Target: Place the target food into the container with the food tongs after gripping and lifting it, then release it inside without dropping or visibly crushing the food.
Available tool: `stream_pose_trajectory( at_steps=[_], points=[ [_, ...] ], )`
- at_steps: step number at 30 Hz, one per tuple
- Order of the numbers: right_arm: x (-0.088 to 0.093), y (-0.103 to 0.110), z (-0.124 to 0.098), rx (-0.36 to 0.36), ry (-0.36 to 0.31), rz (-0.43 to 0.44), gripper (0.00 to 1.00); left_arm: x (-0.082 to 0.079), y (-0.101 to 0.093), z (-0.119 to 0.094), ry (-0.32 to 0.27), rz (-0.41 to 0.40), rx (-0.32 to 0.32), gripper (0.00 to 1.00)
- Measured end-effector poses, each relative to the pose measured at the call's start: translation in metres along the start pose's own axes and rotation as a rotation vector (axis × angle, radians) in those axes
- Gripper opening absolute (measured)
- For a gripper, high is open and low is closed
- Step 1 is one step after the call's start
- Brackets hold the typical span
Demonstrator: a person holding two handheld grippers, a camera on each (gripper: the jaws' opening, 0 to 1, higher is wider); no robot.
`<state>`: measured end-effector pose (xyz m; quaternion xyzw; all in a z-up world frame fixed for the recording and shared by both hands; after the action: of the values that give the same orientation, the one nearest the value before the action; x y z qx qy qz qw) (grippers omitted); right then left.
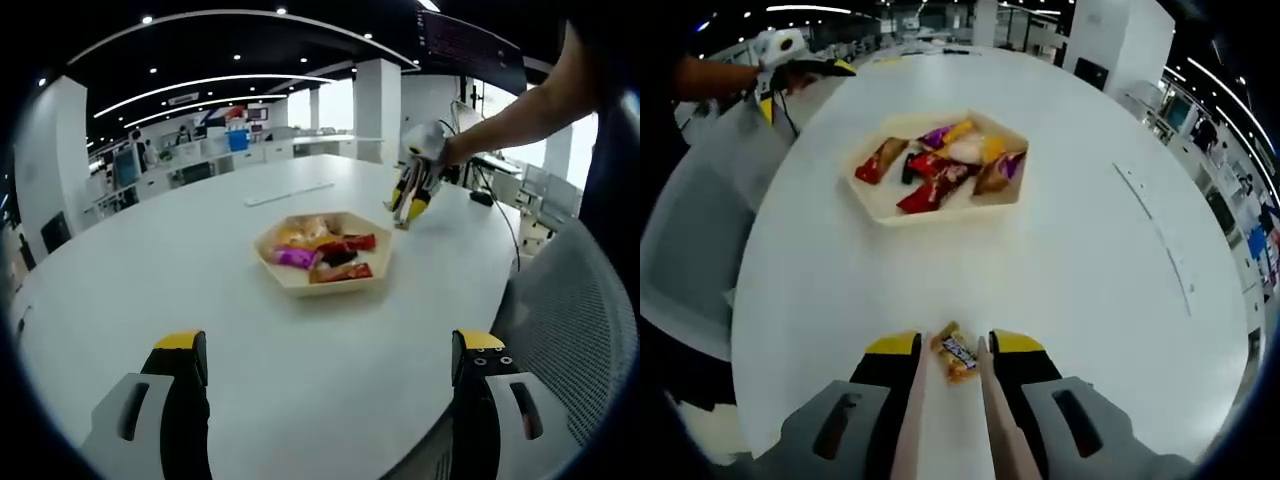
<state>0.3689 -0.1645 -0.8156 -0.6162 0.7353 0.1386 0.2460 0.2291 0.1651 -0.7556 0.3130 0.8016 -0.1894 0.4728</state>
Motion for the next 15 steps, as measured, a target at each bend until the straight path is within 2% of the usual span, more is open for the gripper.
stream_pose_trajectory(
  at_steps=[1,2,8,15],
  points=[
    [0.0028,0.0018,0.0015,-0.006,0.017,0.018,0.24,0.0003,0.0000,0.0001,0.000,0.000,0.000,0.99],
    [0.0007,0.0000,0.0014,0.004,0.000,0.002,0.24,0.0004,0.0000,0.0001,0.000,-0.001,0.000,0.99],
    [0.0024,-0.0037,0.0010,0.044,0.014,0.132,0.22,0.0003,0.0023,-0.0006,-0.005,-0.006,-0.009,0.99],
    [0.0019,-0.0039,0.0013,0.102,0.021,0.188,0.20,-0.0012,0.0067,-0.0027,-0.015,-0.016,-0.032,0.99]
  ],
)
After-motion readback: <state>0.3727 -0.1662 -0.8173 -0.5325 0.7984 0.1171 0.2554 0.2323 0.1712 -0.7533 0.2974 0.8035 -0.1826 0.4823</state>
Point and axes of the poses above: the point that each gripper's makers call its tool centre point, and the gripper's own axes: z roughly forward along the fingers, y roughly to its left, x roughly out of its underside, the point moved 2 cm from there along -z, roughly backward along the fingers, and after that the axes turned 2 degrees about x, right-handed, at the moved point
